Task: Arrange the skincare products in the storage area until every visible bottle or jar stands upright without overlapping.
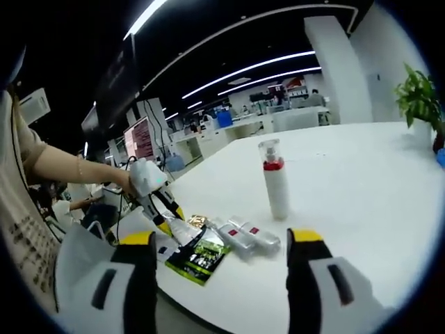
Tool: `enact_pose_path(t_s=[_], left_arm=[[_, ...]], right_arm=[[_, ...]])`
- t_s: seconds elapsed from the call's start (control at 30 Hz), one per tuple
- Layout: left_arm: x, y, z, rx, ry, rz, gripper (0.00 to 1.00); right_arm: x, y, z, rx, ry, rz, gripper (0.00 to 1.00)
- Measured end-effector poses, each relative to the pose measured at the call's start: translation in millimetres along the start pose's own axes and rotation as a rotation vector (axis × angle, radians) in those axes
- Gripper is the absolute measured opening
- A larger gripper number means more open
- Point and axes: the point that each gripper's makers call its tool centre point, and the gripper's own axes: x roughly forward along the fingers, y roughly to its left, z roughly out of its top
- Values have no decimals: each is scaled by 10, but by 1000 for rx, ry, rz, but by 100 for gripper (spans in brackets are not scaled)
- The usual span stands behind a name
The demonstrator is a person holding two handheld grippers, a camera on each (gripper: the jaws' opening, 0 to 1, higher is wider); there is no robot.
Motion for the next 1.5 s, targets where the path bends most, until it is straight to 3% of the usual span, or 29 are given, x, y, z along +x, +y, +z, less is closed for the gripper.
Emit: enact_pose_path(t_s=[0.13,0.37,0.53,0.6,0.7,0.73,0.87,1.03,1.3,1.4,1.5], left_arm=[[-19,-168,-3,-1,0,-20,25],[-105,-330,57,-94,-114,11,25],[-235,-551,124,-197,-252,53,25],[-296,-618,162,-233,-315,62,25],[-354,-672,156,-274,-354,67,25],[-411,-683,159,-306,-396,86,25],[-549,-703,182,-409,-503,102,25],[-704,-738,238,-484,-610,114,25],[-1021,-765,389,-537,-751,97,25],[-1215,-807,576,-549,-852,47,25],[-1413,-864,800,-537,-950,-19,26]], right_arm=[[10,89,-12,-14,9,46,65],[47,283,-95,-80,61,128,57],[91,443,-171,-110,98,205,56],[134,586,-172,-66,90,266,53],[214,758,-191,-37,78,321,56],[260,908,-269,-31,101,362,57],[357,1212,-382,-80,143,443,57],[483,1393,-343,-89,147,511,58],[696,1694,-19,-131,102,622,59],[724,1744,98,-140,81,645,60],[716,1800,350,-120,7,675,61]])
